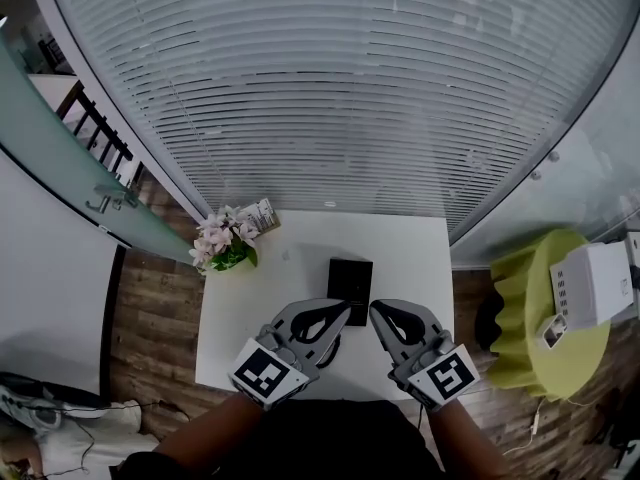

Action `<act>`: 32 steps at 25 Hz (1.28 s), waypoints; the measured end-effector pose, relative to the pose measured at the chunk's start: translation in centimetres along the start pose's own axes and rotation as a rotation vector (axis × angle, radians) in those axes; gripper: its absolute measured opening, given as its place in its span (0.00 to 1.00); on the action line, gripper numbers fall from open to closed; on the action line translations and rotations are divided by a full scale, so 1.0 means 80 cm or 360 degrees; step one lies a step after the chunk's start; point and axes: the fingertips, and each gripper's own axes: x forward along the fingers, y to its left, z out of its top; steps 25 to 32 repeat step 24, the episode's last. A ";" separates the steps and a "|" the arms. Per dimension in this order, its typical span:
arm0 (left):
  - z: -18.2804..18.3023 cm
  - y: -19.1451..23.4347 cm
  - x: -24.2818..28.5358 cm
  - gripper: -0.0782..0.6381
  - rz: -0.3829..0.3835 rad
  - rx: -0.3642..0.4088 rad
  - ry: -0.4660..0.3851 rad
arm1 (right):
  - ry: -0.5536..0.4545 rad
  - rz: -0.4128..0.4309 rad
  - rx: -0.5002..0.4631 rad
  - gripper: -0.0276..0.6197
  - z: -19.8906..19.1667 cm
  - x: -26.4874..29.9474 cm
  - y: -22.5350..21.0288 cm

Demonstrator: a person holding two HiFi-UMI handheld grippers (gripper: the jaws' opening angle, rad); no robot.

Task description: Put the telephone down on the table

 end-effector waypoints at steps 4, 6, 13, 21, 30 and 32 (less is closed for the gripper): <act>-0.003 0.001 -0.001 0.12 -0.0006 0.0025 0.0022 | 0.0000 0.0004 -0.0002 0.08 -0.001 0.000 0.000; -0.006 0.002 -0.002 0.12 -0.0017 0.0035 0.0044 | 0.0004 0.0002 0.0009 0.08 -0.002 0.000 -0.001; -0.009 0.003 -0.002 0.12 -0.0014 0.0063 0.0075 | 0.0010 0.0003 0.0049 0.08 -0.008 0.000 -0.002; -0.018 0.007 -0.002 0.12 0.0003 0.0027 0.0083 | 0.0032 0.0017 0.0063 0.08 -0.014 0.003 -0.002; -0.016 0.009 0.000 0.12 0.0026 -0.0045 0.0032 | 0.0038 0.0021 0.0062 0.08 -0.015 0.004 -0.002; -0.016 0.009 0.000 0.12 0.0026 -0.0045 0.0032 | 0.0038 0.0021 0.0062 0.08 -0.015 0.004 -0.002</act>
